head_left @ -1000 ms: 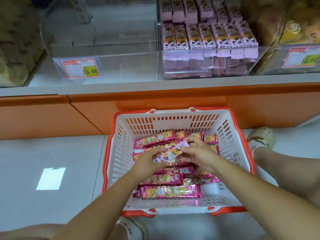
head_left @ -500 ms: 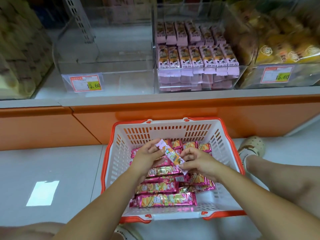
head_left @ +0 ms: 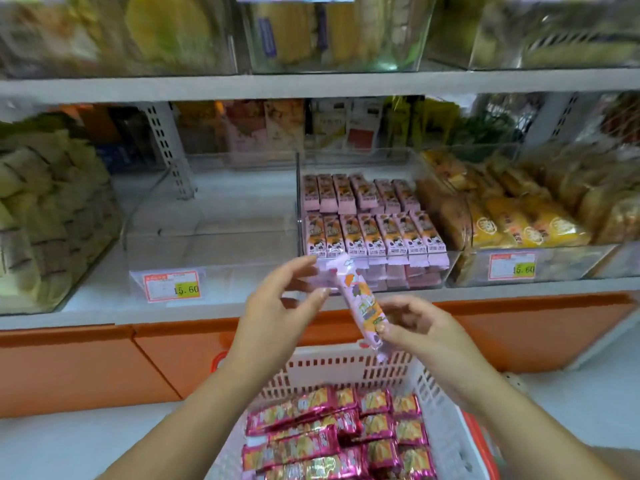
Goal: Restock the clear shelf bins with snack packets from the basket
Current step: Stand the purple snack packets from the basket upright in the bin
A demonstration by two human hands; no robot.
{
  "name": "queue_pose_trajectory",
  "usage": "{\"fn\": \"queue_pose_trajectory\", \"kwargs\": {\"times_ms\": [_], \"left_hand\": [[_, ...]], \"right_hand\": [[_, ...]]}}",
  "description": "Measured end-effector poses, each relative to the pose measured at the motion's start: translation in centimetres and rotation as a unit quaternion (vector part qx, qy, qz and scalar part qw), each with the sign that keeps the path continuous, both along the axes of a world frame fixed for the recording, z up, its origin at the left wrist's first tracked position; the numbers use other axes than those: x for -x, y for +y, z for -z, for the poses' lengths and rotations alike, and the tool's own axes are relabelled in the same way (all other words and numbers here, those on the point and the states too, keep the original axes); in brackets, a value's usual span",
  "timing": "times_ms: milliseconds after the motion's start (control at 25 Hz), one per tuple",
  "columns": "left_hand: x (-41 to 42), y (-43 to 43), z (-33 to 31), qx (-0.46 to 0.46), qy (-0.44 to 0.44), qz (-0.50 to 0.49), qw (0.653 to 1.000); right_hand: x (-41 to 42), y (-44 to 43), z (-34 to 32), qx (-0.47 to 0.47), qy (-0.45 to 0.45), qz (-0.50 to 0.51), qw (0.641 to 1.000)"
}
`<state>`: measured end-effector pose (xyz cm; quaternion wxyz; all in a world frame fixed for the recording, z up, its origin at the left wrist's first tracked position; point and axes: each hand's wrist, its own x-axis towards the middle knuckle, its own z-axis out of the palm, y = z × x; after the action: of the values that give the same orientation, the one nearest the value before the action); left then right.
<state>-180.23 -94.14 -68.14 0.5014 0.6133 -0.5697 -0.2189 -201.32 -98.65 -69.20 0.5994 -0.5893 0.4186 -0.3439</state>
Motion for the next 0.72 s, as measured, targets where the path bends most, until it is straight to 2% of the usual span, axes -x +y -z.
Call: {"fn": "queue_pose_trajectory", "kwargs": {"times_ms": [80,120,200,320,520,600,720], "left_hand": [[-1.5,-2.5,-2.6,0.080,-0.160,-0.035,0.983],[-2.4,-4.0,-3.3,0.084,-0.222,-0.049,0.970],[-3.8,-6.9,-3.8,0.032,-0.290,-0.053,0.955],[-5.2,-9.6,-3.1,-0.035,-0.289,-0.030,0.956],[-5.6,-10.0,-2.7,-0.053,-0.285,-0.019,0.957],[-5.5,-9.8,-2.9,-0.065,-0.285,-0.020,0.956],[-5.2,-9.6,-3.2,-0.067,-0.274,-0.014,0.959]], "right_hand": [[-0.3,-2.3,-3.4,0.069,-0.027,0.072,0.995],[-0.6,-3.8,-4.9,0.104,-0.020,0.108,0.988],[-1.3,-7.6,-6.7,0.154,0.026,0.162,0.974],[-3.1,-13.8,-7.6,0.175,0.117,0.213,0.954],[-6.2,-21.2,-6.5,0.160,0.255,0.234,0.925],[-6.7,-22.6,-5.8,0.135,0.282,0.231,0.921],[-7.0,-23.1,-4.7,0.116,0.259,0.227,0.932]]}}
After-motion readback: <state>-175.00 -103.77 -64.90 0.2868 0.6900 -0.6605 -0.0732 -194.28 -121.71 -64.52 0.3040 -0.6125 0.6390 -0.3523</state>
